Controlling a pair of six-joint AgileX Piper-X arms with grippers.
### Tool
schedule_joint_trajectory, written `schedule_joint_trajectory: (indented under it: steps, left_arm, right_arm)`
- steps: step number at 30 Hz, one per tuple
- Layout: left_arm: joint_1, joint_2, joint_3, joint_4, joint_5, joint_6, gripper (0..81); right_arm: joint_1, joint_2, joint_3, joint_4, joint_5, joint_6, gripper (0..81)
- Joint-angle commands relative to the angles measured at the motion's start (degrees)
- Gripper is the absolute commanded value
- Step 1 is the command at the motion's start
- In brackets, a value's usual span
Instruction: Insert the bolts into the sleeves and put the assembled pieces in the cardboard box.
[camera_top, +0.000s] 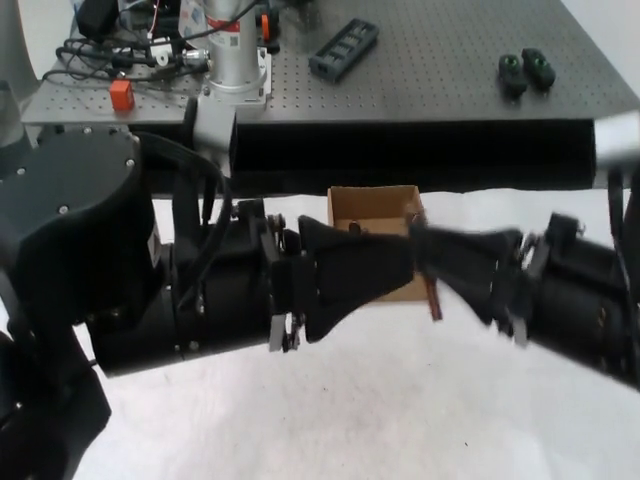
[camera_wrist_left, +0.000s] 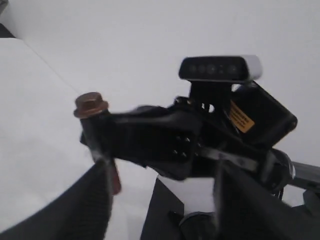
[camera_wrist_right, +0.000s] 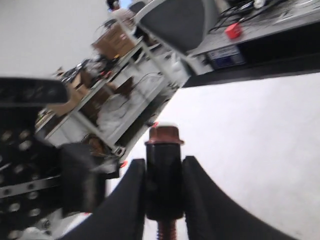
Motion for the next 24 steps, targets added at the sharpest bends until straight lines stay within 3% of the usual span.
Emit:
schedule_joint_trajectory:
  steps: [1, 8, 16, 20, 24]
  left_arm:
    - [1.47, -0.38, -0.34, 0.17, 0.21, 1.45, 27.5]
    - [5.38, -5.15, 0.82, 8.47, -2.01, 6.95, 0.3]
    - [5.35, -22.86, 2.31, 35.69, -27.45, 22.71, 0.6]
    - [5.35, -30.31, 2.31, 47.88, -41.02, 25.11, 0.6]
    - [5.35, -36.41, 3.38, 53.92, -48.06, 25.20, 0.6]
  right_arm:
    - [-2.36, 2.97, -2.22, -0.68, 0.67, -2.69, 4.3]
    - [-5.68, 20.26, -14.72, 1.45, 3.02, -11.72, 4.3]
    - [-6.11, 45.52, -39.80, 23.96, 18.56, -23.66, 4.3]
    - [-6.23, 56.78, -51.15, 34.42, 20.13, -25.63, 4.3]
    - [-6.23, 64.21, -57.88, 39.90, 20.13, -25.63, 4.3]
